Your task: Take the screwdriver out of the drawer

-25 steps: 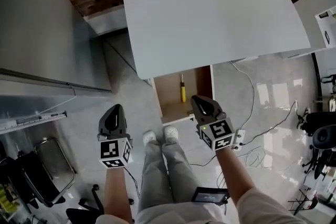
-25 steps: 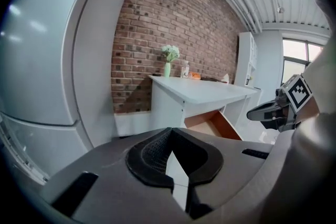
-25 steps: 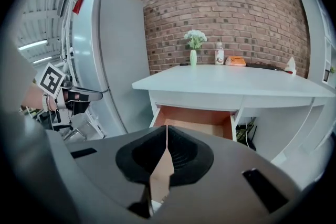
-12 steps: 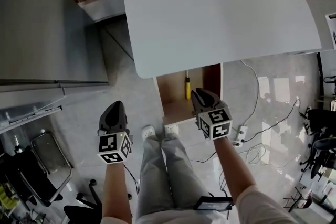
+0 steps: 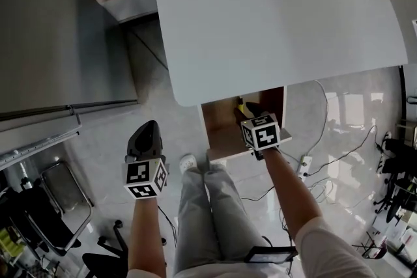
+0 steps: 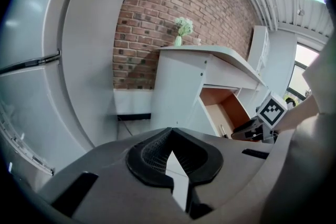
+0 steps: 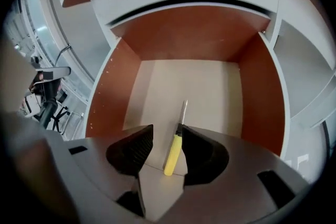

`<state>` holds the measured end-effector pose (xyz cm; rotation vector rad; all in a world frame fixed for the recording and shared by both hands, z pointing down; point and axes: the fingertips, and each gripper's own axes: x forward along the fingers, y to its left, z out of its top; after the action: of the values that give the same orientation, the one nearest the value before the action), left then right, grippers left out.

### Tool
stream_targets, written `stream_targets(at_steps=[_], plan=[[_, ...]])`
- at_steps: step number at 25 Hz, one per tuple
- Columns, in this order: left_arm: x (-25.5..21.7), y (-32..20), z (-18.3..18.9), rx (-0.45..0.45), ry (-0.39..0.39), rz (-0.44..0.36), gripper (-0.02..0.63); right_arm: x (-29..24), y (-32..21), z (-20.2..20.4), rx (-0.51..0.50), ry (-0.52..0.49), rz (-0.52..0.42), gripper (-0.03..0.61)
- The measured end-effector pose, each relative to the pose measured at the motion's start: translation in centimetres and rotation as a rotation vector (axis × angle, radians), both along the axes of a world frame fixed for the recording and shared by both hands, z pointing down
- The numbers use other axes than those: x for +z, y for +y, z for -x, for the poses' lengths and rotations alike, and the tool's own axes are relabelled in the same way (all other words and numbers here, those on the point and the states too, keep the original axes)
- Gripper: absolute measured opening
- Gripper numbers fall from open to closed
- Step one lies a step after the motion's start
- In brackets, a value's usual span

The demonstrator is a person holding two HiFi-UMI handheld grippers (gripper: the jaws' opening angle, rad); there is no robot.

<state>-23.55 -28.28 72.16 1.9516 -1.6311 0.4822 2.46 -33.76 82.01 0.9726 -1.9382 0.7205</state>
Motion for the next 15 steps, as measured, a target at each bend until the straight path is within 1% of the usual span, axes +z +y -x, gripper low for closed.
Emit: stream_targets(at_steps=[2, 5, 9, 12, 15], plan=[[0.5, -0.1, 0.1, -0.001, 0.001, 0.005, 0.012, 1.6, -0.3, -0.4, 0.019, 0.039, 0.043, 0.15], [1.3, -0.2, 0.2, -0.007, 0.007, 0.017, 0.012, 3.5, -0.9, -1.1, 0.049, 0.092, 0.081, 0.15], [2.1, -0.2, 0.4, -0.01, 0.013, 0.032, 0.012, 5.5, -0.8, -1.0, 0.046, 0.146, 0.131, 0.15], [2.4, -0.4, 0.5, -0.004, 0.007, 0.04, 0.012, 6.2, -1.2, -1.1, 0.059, 0.178, 0.138, 0.142], [2.5, -0.4, 0.5, -0.004, 0.002, 0.041, 0.012, 6.4, -1.5, -1.3, 0.071, 0.175, 0.133, 0.139]])
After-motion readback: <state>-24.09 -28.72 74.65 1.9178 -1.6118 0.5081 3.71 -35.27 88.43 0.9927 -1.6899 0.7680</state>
